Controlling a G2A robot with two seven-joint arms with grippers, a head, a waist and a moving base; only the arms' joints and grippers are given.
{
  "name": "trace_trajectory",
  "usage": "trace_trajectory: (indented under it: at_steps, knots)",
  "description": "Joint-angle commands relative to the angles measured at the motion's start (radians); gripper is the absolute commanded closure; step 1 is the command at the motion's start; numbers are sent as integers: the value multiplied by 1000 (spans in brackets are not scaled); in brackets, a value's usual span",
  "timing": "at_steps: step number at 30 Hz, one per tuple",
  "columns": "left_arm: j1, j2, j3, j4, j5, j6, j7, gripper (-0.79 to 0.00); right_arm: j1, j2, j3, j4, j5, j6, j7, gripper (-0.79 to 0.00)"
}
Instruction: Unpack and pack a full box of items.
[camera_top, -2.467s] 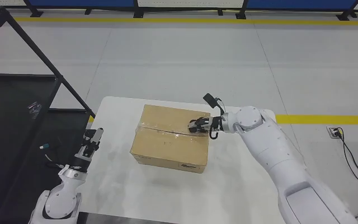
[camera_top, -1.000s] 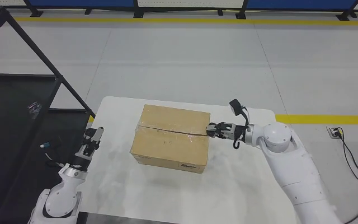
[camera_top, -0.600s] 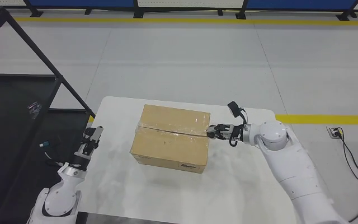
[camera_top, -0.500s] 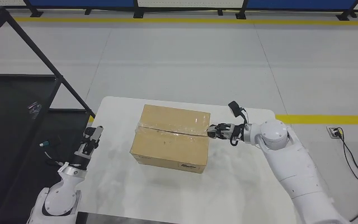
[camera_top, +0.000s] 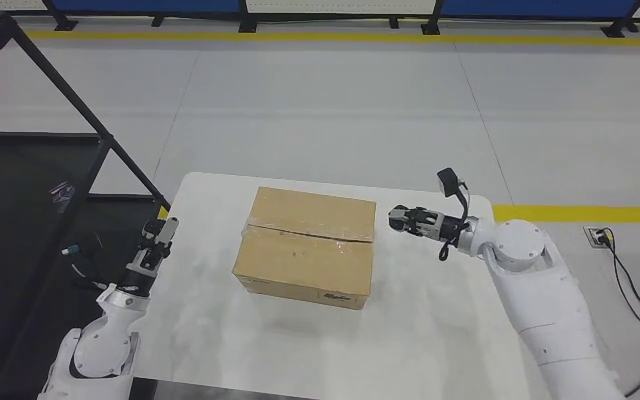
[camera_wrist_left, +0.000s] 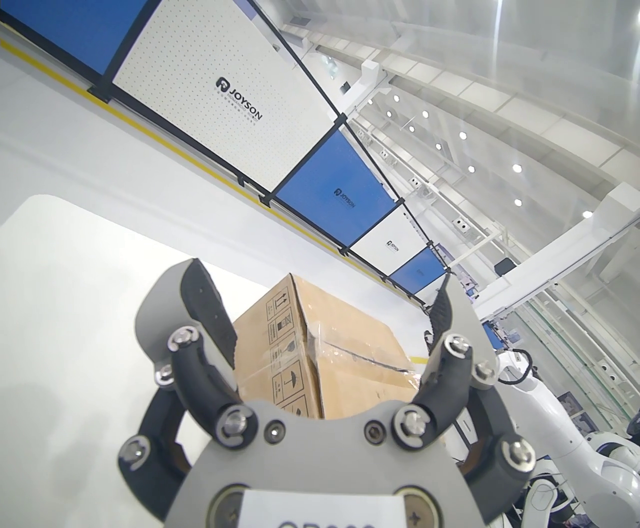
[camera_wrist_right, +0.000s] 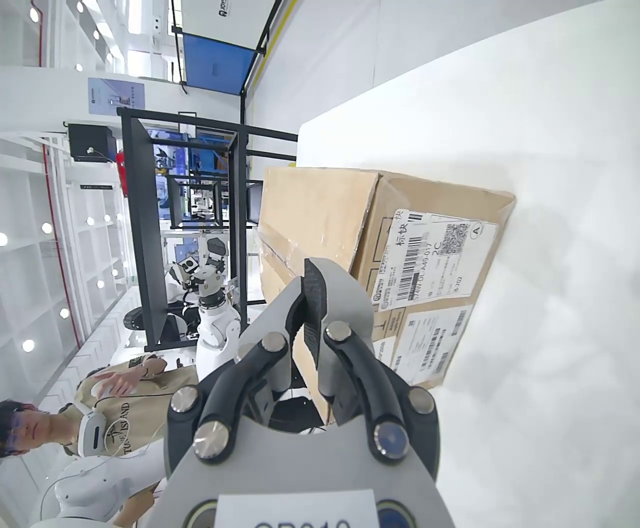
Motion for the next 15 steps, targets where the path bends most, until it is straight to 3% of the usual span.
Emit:
trace_trajectory:
  at_steps: [1, 5, 10, 15]
  knots:
    - [0, 0, 0, 0, 0, 0, 0, -784, 0, 0, 0, 0, 0, 0, 0, -221]
    - [0, 0, 0, 0, -1, 0, 0, -785, 1, 0, 0, 1, 1, 0, 1, -467]
    - [0, 0, 0, 0, -1, 0, 0, -784, 1, 0, 0, 1, 1, 0, 1, -690]
    - [0, 0, 0, 0, -1, 0, 0, -784, 1, 0, 0, 1, 1, 0, 1, -779]
